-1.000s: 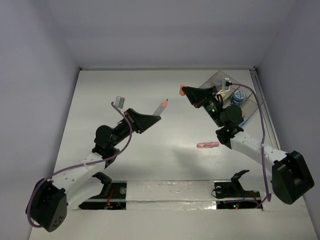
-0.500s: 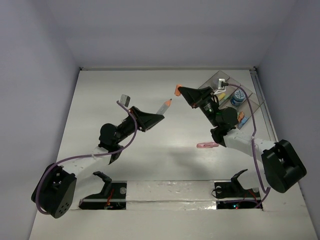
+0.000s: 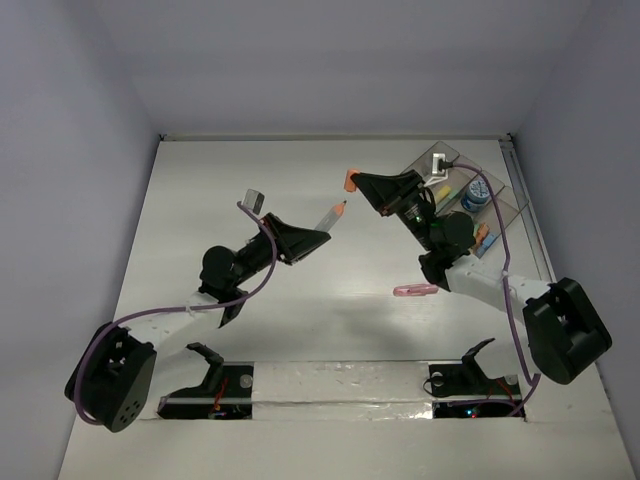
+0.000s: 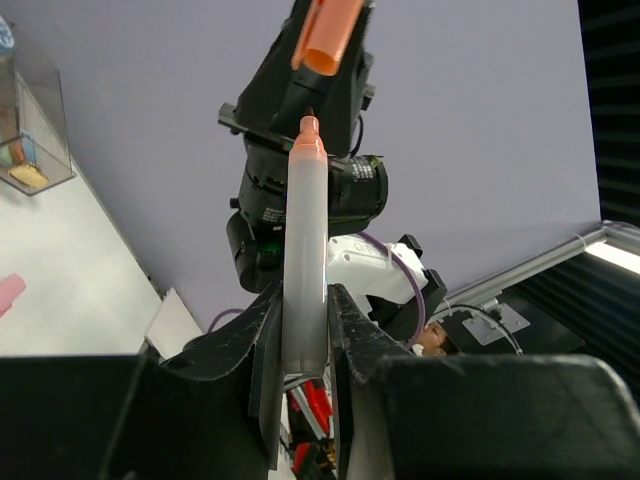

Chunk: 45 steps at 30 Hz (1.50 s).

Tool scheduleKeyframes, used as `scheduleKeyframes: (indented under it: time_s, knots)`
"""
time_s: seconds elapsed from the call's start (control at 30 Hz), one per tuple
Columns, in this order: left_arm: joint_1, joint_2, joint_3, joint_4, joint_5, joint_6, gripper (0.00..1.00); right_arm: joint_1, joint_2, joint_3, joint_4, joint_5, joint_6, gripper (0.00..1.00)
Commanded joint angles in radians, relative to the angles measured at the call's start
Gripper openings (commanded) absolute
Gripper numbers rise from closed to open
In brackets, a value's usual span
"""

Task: Sort the stationery into containers
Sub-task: Close the pen cap on the pen.

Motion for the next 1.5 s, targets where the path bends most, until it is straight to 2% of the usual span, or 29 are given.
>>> scheduleKeyframes:
  time_s: [0.0,0.33,1.47]
  knots:
    - [0.004,0.023,0.027,0.316,0.039,-0.04,0.0,0.012,0.022,0.047,0.043,-0.048,-0.019,0.0]
    - [0.004,0.043,0.024,0.365,0.033,-0.045,0.0,0.03,0.011,0.019,0.037,-0.059,-0.036,0.0]
    - [0.004,-0.032,0.028,0.315,-0.033,0.107,0.0,0.058,-0.029,-0.064,0.089,-0.019,0.007,0.0]
